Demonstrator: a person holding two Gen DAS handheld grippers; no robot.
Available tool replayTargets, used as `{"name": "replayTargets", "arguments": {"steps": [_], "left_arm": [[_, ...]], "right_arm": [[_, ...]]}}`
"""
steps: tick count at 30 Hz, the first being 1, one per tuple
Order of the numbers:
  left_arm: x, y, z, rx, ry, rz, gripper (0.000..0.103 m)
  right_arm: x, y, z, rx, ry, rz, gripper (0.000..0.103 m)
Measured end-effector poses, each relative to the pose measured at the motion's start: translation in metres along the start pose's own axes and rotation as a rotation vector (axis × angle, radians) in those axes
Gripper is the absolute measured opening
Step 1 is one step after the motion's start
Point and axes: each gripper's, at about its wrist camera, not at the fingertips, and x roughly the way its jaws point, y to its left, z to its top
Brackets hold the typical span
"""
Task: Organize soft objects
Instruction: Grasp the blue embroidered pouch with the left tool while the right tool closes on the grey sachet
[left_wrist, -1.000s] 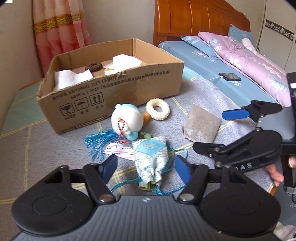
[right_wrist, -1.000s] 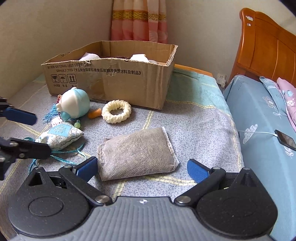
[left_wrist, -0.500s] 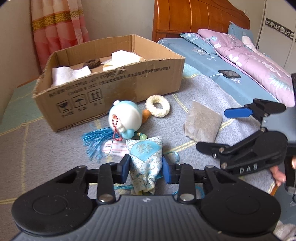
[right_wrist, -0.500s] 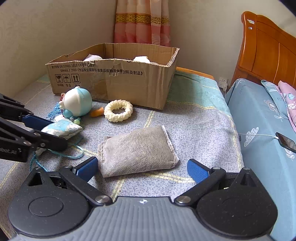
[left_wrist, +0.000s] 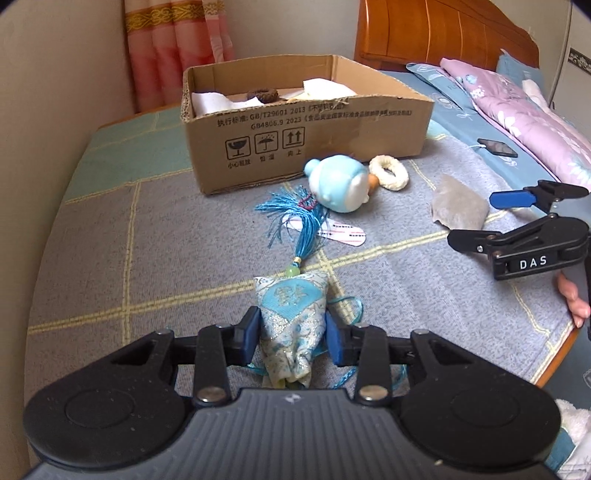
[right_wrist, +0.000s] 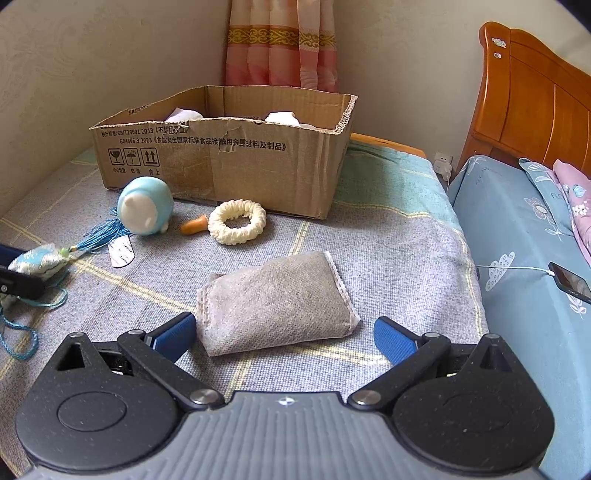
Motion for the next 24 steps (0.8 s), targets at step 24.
{"name": "replayTargets", "arguments": {"steps": [24], "left_arm": [[0.005, -0.007, 0.001, 0.017, -0.02, 0.006, 0.045]], "right_arm": [[0.013, 0.012, 0.016, -0.084, 0.037, 0.119, 0.103]]}}
